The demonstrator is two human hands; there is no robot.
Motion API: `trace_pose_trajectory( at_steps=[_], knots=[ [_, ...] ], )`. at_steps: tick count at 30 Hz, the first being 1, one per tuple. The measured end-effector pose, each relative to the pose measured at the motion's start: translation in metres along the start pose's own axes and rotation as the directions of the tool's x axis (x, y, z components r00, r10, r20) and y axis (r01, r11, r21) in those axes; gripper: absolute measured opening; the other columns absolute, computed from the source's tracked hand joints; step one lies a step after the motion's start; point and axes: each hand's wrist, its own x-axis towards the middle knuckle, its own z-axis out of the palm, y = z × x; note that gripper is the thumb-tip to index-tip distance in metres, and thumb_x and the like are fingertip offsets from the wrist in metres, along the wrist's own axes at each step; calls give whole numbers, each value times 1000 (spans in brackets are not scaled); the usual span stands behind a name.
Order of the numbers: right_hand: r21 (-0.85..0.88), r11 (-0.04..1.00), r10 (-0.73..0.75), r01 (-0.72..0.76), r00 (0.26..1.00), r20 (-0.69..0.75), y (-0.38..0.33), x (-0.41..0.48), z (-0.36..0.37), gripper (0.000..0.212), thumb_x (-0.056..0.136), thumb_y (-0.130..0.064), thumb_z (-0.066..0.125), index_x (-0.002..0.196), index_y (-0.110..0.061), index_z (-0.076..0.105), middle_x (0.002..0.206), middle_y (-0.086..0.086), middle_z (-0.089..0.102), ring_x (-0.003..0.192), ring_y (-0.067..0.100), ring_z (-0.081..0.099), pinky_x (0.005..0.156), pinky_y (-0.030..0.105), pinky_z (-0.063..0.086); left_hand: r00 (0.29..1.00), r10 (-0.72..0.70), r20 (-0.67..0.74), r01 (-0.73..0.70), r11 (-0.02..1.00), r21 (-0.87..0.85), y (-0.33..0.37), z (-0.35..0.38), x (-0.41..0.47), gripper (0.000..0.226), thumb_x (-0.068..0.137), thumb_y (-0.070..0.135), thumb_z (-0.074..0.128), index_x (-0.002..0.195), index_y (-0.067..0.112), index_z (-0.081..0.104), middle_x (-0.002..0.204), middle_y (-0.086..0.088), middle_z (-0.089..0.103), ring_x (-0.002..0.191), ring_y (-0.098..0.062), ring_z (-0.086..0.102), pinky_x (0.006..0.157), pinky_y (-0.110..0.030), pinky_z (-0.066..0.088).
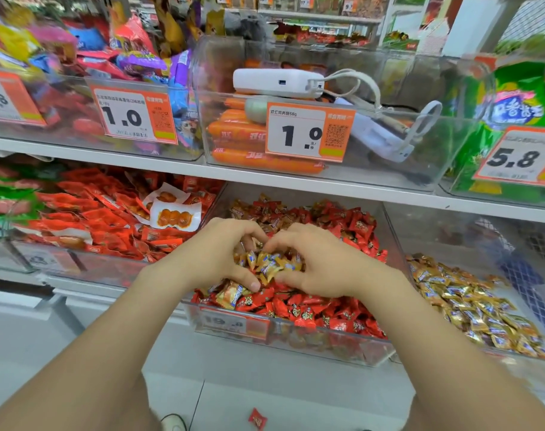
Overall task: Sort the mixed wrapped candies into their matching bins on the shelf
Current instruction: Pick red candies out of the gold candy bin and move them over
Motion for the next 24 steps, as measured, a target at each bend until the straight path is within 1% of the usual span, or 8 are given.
trace_pose_trajectory(
  at_steps=[3,5,11,15,17,19,22,24],
  knots=[
    [62,998,-8,12,998,-67,6,6,-1,19,99,-26,71,116,-31,77,108,-11,70,99,7,66,93,36,55,1000,-6,-24,6,1000,5,-1,-1,0,64,47,54,100,104,42,72,99,12,65,90,-4,62,73,-22,51],
    [75,997,18,-9,993,-120,10,8,-3,14,100,-20,71,106,-28,80,103,-11,75,90,5,70,86,30,56,999,5,-52,-4,1000,15,-1,-2,0,54,47,58,98,91,40,73,95,10,64,87,-6,60,70,-22,49],
    [221,974,121,-44,931,-344,8,4,-13,21,107,-19,58,112,-27,77,87,-24,69,76,-10,64,74,14,47,987,-1,-163,-8,998,-56,6,-5,-5,45,55,62,91,79,31,68,89,4,65,82,-13,60,69,-31,51],
    [314,942,204,-117,944,-259,9,-5,-16,32,111,-20,43,95,-26,71,56,-10,53,46,9,46,47,16,35,995,-10,-103,-7,986,-164,10,-5,-9,20,89,47,79,90,28,71,75,3,74,69,-11,71,71,-35,59],
    [313,943,198,-113,947,-253,10,-9,-18,34,111,-30,45,90,-26,71,58,-11,57,50,7,49,52,13,34,997,-21,-75,7,983,-182,14,-5,-11,7,100,36,70,101,30,73,81,4,76,70,-6,74,77,-36,62],
    [242,965,166,-98,945,-280,11,-12,-19,29,108,-38,54,93,-25,75,76,-11,71,69,-2,62,62,7,37,997,-41,-62,30,985,-173,14,-4,-12,14,105,28,63,104,38,72,95,2,76,77,-10,76,81,-42,63],
    [292,954,163,-71,938,-304,13,-15,-18,22,106,-13,57,114,-20,76,87,-10,75,79,-1,68,71,11,50,996,-73,-56,62,982,-179,14,-5,-13,33,105,12,48,97,38,67,97,-16,72,78,-32,74,60,-35,57],
    [323,943,176,-81,945,-277,13,-17,-18,42,102,8,45,120,-17,74,91,-6,74,78,4,67,74,20,55,994,-84,-71,71,982,-173,19,-7,-17,31,104,6,42,95,26,63,79,-10,62,52,-12,59,47,-23,40]
  ],
)
